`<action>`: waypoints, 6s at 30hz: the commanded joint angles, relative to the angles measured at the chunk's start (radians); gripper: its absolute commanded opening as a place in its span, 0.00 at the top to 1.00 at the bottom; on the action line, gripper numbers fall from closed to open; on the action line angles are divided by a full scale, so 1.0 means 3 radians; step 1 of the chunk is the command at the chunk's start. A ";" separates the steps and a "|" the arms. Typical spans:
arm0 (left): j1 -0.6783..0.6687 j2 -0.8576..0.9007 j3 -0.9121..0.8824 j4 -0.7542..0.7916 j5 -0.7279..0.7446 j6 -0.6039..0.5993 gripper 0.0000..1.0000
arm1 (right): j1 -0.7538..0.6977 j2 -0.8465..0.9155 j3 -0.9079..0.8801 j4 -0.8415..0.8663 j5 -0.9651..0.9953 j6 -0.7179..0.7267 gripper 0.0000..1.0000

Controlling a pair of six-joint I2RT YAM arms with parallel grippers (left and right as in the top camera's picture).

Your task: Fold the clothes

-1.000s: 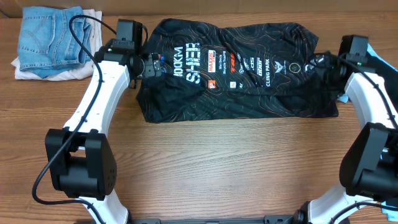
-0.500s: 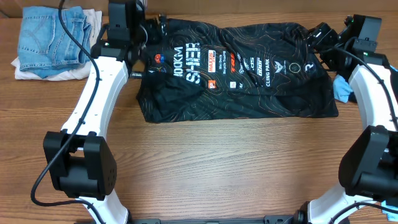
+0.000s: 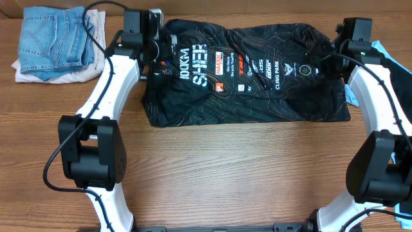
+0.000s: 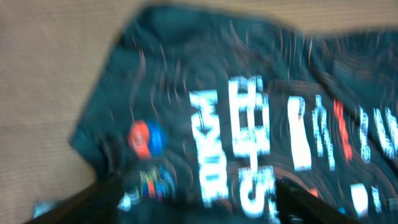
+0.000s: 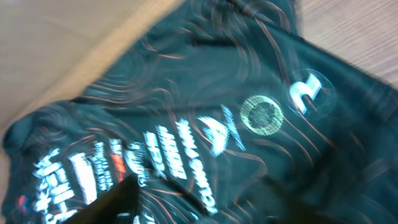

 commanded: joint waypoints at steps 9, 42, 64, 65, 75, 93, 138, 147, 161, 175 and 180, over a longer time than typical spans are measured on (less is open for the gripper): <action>-0.0023 -0.0146 0.0053 -0.1520 0.0501 -0.0149 0.90 | -0.0184 0.0024 -0.0072 -0.0787 0.0622 0.0198 0.75; -0.0107 0.0132 -0.0706 -0.1558 0.0482 -0.0337 0.96 | -0.0444 0.0551 -0.0326 -0.0685 0.0755 0.0359 0.95; 0.0567 0.0378 -0.0711 -0.1741 0.0364 -0.0333 0.96 | -0.0615 0.0629 -0.0327 -0.0846 0.0783 0.0348 0.95; 0.0577 0.0378 -0.0711 -0.1759 0.0362 -0.0332 0.96 | -0.0613 0.0660 -0.0327 -0.0844 0.0774 0.0348 0.95; 0.0582 0.0378 -0.0711 -0.1764 0.0361 -0.0320 0.96 | -0.0610 0.0783 -0.0435 -0.0827 0.0596 0.0350 0.96; 0.0587 0.0378 -0.0706 -0.1718 0.0191 -0.0334 0.92 | -0.0769 0.0778 -0.0395 -0.0952 0.1136 0.0530 0.96; 0.0579 0.0376 -0.0576 -0.1658 0.0202 -0.0310 0.91 | -0.0565 0.0987 -0.0167 -0.0935 0.0729 0.0104 0.96; 0.0561 0.0376 -0.0576 -0.1466 0.0242 -0.0247 0.88 | -0.0605 0.0987 -0.0167 -0.0983 0.0994 0.0357 0.96; 0.0346 0.0376 -0.0576 -0.2113 -0.0318 -0.0656 0.95 | -0.0612 0.0987 -0.0167 -0.1222 0.1385 0.0764 0.96; 0.0464 0.0376 -0.0579 -0.2591 -0.0599 -0.0937 0.96 | -0.0608 0.0987 -0.0167 -0.1247 0.1373 0.0735 0.96; 0.0589 0.0370 -0.0579 -0.2603 -0.0674 -0.0936 0.96 | -0.0608 0.0987 -0.0167 -0.1219 0.1372 0.0738 0.96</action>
